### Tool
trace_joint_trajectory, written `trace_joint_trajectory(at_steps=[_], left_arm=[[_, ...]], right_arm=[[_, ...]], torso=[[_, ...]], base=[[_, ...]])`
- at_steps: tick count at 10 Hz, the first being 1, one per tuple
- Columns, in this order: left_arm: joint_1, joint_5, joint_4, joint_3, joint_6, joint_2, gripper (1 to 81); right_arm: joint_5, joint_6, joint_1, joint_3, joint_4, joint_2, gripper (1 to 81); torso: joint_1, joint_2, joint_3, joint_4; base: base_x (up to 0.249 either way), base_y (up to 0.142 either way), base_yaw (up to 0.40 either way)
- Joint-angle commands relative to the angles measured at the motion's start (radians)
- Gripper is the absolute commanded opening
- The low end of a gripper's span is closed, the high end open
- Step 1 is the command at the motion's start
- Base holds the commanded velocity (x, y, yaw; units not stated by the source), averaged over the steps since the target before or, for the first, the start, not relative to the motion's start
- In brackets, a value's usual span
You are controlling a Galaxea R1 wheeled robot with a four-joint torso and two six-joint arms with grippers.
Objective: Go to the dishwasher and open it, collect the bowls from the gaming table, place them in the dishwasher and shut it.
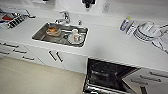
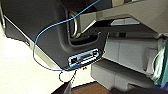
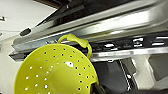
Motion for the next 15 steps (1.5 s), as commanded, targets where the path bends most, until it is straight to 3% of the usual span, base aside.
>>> trace_joint_trajectory(at_steps=[1,4,8,10,15], left_arm=[[0.04,0.015,0.008,-0.053,0.001,0.027,81.1],[0.052,0.015,0.008,-0.122,0.003,0.073,81.1],[0.069,0.015,0.003,-0.223,0.001,0.127,81.1],[0.077,0.015,-0.011,-0.239,0.001,0.136,81.1],[0.094,0.018,-0.011,-0.242,0.003,0.147,81.1]], right_arm=[[-0.191,0.069,0.229,0.125,0.013,-0.068,1.0],[-0.256,0.104,0.369,0.157,0.041,-0.047,1.0],[-0.314,0.104,0.501,0.119,0.11,0.071,1.0],[-0.357,0.104,0.53,0.067,0.122,0.15,1.0],[-0.354,0.105,0.553,-0.047,0.137,0.276,1.0]], torso=[[0.0,0.0,0.0,0.0],[0.0,0.0,0.0,0.0],[0.0,0.0,0.0,0.0],[0.0,0.0,0.0,0.0],[0.0,0.0,0.0,0.0]], base=[[0.0,0.0,0.0],[0.0,0.0,0.0],[0.0,0.0,0.0],[0.0,0.0,0.0],[0.0,0.0,0.0]])
